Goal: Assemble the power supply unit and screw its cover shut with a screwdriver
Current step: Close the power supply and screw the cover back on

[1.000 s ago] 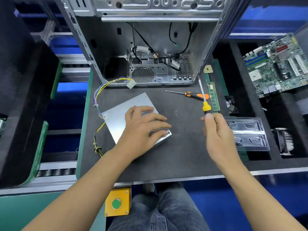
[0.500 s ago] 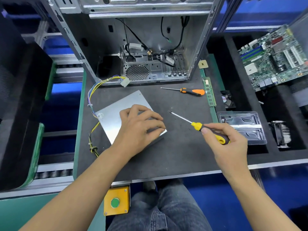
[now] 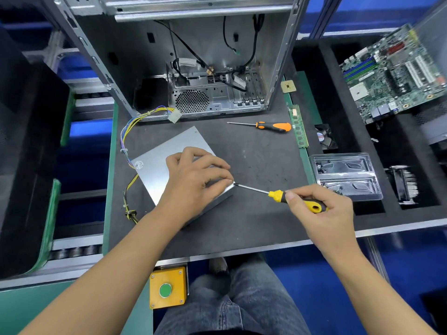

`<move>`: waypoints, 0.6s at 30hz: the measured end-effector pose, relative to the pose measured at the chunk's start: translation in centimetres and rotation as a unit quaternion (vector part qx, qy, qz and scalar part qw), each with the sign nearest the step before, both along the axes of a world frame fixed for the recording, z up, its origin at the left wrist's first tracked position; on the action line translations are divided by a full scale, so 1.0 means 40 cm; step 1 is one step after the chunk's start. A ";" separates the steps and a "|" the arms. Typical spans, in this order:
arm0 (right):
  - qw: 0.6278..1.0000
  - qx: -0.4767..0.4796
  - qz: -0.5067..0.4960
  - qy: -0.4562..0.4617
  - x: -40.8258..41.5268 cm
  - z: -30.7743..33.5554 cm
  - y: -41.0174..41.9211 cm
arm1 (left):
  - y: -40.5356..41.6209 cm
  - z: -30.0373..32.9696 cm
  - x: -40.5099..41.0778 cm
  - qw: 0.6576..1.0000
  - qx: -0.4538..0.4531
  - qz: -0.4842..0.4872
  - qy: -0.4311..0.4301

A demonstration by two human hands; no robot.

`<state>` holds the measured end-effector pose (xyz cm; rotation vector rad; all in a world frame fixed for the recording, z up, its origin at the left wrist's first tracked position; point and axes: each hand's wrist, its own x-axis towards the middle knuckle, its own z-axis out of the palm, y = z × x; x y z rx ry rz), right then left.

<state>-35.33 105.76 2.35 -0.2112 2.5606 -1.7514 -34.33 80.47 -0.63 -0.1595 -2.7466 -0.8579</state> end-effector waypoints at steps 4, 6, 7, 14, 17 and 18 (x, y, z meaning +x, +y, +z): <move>1.000 0.003 -0.003 -0.006 -0.001 -0.002 -0.003 | 0.000 -0.006 0.001 1.000 -0.003 -0.001 0.009; 1.000 0.002 -0.001 -0.011 0.000 -0.001 -0.005 | 0.000 -0.007 0.002 1.000 -0.003 -0.001 0.012; 1.000 0.002 0.001 -0.014 0.000 -0.001 -0.006 | 0.001 -0.007 0.002 1.000 -0.004 0.000 0.012; 1.000 0.006 0.005 -0.016 0.004 0.005 -0.006 | 0.000 -0.006 0.002 1.000 -0.007 -0.002 0.012; 1.000 0.004 0.007 -0.016 0.005 0.004 -0.006 | 0.000 -0.007 0.002 1.000 -0.011 -0.003 0.011; 1.000 0.005 0.008 -0.014 0.005 0.005 -0.005 | -0.001 -0.006 0.002 1.000 -0.011 -0.002 0.011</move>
